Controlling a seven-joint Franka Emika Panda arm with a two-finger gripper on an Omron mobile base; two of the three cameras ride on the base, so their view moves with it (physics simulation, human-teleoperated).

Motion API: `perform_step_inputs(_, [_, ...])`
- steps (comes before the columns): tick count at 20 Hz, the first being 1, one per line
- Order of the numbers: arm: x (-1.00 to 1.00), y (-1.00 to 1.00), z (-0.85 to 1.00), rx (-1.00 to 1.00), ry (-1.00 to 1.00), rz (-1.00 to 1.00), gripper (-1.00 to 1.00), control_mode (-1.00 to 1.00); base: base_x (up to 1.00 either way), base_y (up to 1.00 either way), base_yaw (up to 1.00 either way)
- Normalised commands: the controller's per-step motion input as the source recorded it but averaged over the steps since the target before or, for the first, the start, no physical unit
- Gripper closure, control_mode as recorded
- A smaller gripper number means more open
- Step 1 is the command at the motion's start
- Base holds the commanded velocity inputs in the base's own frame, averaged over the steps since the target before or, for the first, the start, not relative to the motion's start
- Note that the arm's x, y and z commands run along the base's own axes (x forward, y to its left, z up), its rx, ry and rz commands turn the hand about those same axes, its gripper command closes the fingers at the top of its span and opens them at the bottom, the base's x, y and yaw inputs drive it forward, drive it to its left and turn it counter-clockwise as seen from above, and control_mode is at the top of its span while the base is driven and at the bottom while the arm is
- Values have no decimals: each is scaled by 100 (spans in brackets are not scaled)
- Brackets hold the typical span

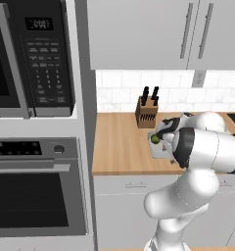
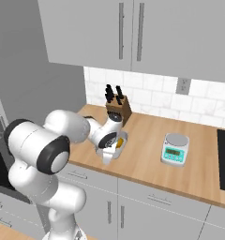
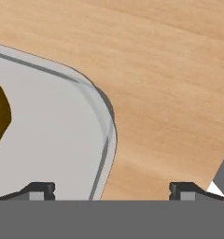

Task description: Take the meat container that has the fish and place it on the second highest rack of the freezer. Then take the vegetable container that has the lemon and lime and place it on the highest rack of the freezer.

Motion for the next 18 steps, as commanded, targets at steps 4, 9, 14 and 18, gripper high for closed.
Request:
perform_step_inputs(4, [8,7,-37,0,1,0,100,-100,0,0,0])
perform_step_inputs(9, [0,0,-32,0,19,0,100,-100,0,0,0])
perform_step_inputs(14, [3,0,-7,0,7,0,100,-100,0,0,0])
perform_step_inputs(18, [-19,0,0,0,-17,0,100,-100,0,0,0])
